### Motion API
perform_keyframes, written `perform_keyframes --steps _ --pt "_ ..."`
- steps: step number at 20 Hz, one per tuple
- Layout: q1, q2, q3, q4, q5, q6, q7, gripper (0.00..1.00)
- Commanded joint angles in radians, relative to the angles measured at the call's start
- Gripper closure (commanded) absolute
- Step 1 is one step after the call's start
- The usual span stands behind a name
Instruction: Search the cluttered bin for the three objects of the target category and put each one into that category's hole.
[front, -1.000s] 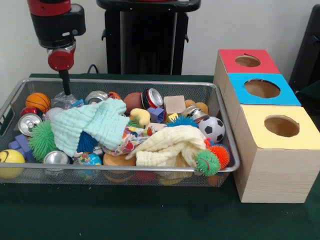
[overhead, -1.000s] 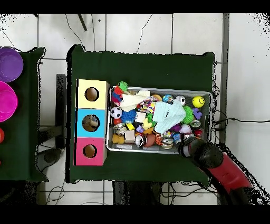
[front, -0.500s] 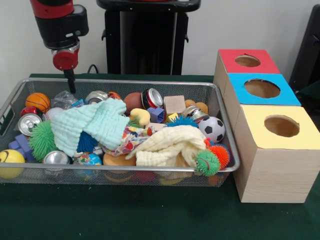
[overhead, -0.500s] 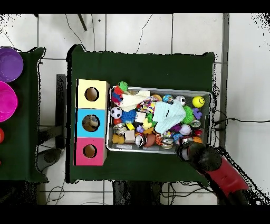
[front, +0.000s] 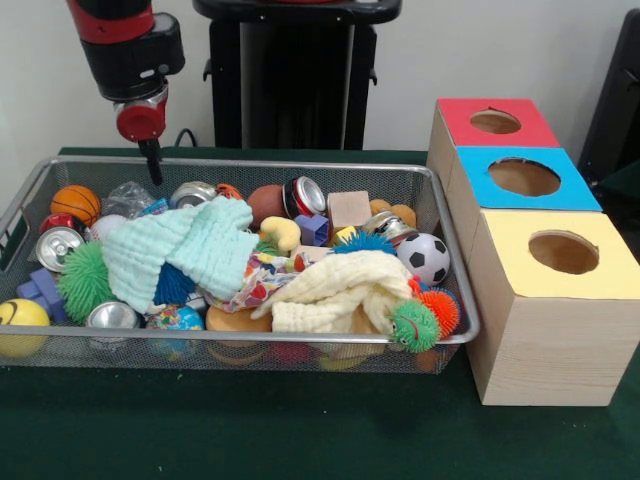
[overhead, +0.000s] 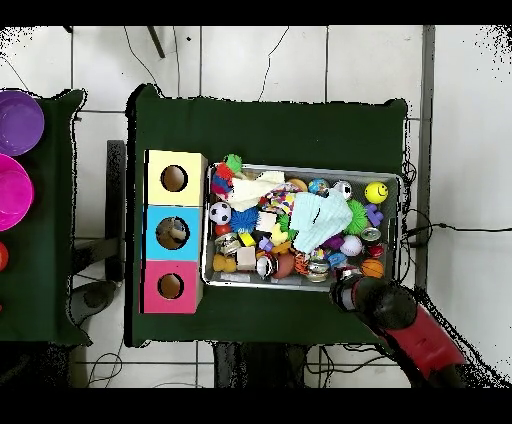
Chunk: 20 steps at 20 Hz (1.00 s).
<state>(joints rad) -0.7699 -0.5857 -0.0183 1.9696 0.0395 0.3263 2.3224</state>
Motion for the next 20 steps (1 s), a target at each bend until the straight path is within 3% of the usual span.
perform_keyframes --steps 1,10,16,20 --pt "-0.050 0.162 0.061 -0.011 -0.009 -0.192 0.106 0.00" --pt "-0.045 0.075 0.062 -0.014 0.000 -0.145 0.102 0.00" --pt "0.023 -0.055 0.006 -0.061 0.014 0.039 0.083 0.00" --pt "0.039 -0.090 -0.015 -0.088 0.015 0.112 0.066 0.00"
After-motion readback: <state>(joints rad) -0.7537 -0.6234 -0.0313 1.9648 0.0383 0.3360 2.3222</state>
